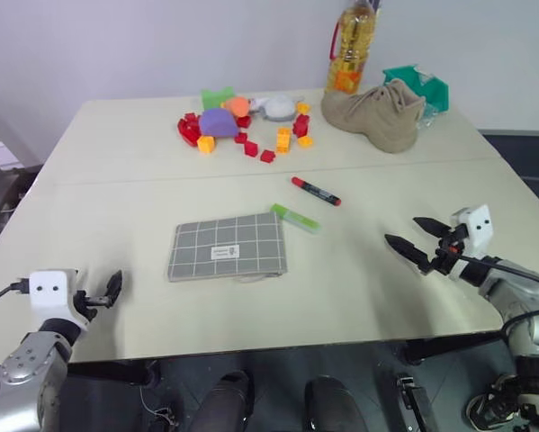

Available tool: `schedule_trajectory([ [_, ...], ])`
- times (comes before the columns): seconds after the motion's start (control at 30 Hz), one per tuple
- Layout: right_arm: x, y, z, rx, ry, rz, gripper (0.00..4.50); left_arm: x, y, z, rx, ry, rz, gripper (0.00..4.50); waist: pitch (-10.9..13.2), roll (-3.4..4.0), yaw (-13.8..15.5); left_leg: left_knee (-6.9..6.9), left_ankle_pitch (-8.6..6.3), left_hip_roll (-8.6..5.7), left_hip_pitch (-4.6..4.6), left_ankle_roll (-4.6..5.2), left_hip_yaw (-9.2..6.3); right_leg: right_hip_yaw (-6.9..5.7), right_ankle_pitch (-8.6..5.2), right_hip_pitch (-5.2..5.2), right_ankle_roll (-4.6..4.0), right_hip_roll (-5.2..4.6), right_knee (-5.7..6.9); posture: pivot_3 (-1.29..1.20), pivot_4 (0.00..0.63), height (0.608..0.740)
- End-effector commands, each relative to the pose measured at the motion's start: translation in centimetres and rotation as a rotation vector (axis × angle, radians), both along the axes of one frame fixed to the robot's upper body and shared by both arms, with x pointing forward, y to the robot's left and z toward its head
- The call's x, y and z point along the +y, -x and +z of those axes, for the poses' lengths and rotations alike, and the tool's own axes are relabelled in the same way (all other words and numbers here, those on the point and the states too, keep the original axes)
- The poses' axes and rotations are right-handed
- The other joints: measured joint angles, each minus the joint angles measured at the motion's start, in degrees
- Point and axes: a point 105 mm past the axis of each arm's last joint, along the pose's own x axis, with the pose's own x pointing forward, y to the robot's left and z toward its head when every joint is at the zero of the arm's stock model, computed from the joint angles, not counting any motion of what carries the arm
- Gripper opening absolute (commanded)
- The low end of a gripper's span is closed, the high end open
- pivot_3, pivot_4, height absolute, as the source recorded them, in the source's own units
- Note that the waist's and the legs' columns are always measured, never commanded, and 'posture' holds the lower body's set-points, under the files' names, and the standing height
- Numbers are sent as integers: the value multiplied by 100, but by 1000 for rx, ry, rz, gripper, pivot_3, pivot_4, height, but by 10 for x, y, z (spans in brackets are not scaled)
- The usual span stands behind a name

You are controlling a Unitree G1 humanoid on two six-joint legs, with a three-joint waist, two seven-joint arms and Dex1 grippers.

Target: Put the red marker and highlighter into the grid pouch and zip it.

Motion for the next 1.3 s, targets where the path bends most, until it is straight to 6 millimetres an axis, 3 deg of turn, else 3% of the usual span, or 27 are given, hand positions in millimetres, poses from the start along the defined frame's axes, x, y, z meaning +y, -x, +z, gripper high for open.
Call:
schedule_trajectory([
  [0.03,0,-2,12,-43,8,8,4500,3,1,14,-45,-24,5,4459,0,0,36,0,0,0,0,0,0,0,0,0,0,0,-1,0,150,740],
  [0.17,7,-4,16,-62,4,17,4500,1,-2,21,-97,19,10,4459,0,0,68,1,0,0,0,0,1,0,0,1,-1,0,-2,0,150,740],
  [0.33,30,-12,34,-111,-50,70,4500,-1,-5,21,-96,-6,10,4459,0,0,64,1,0,2,0,0,1,-1,1,1,-2,2,-7,0,150,740],
  [0.53,99,-15,61,-194,-144,259,4500,-8,-7,16,-107,-6,9,4459,0,0,58,-2,-1,2,-1,0,1,0,2,-2,-1,2,-7,0,150,740],
  [0.63,139,-13,65,-207,-164,358,3611,-11,-9,15,-114,-6,-4,4500,0,-1,61,-2,-1,2,-2,0,-1,-1,2,-2,-1,2,-8,0,150,740],
  [0.8,192,-15,45,-150,-76,437,969,-14,-16,18,-126,-22,-33,4500,0,-1,69,-1,-1,0,-2,0,-3,-1,3,-12,-3,3,-9,0,150,740],
  [0.87,204,-18,39,-133,-69,439,31,-14,-17,19,-135,-25,-40,4500,0,-1,67,-2,-1,-1,-2,0,-3,-2,3,-20,-3,4,-10,0,150,740],
  [1.03,226,-32,2,-24,67,391,31,-15,-20,23,-146,-59,-80,4500,-1,-3,41,-3,0,0,-1,-1,-4,-5,6,-26,-5,9,-9,0,150,740],
  [1.17,226,-45,-18,73,88,314,31,-17,-19,25,-126,-154,-174,4500,-1,-3,25,-7,1,-1,-1,-2,-4,-5,8,-29,-6,10,-6,0,150,740],
  [1.3,230,-43,-33,129,121,331,31,-19,-19,26,-99,-290,-286,4500,-1,-2,17,-10,1,-1,0,-3,-3,-5,9,-32,-9,12,-6,0,150,740],
])
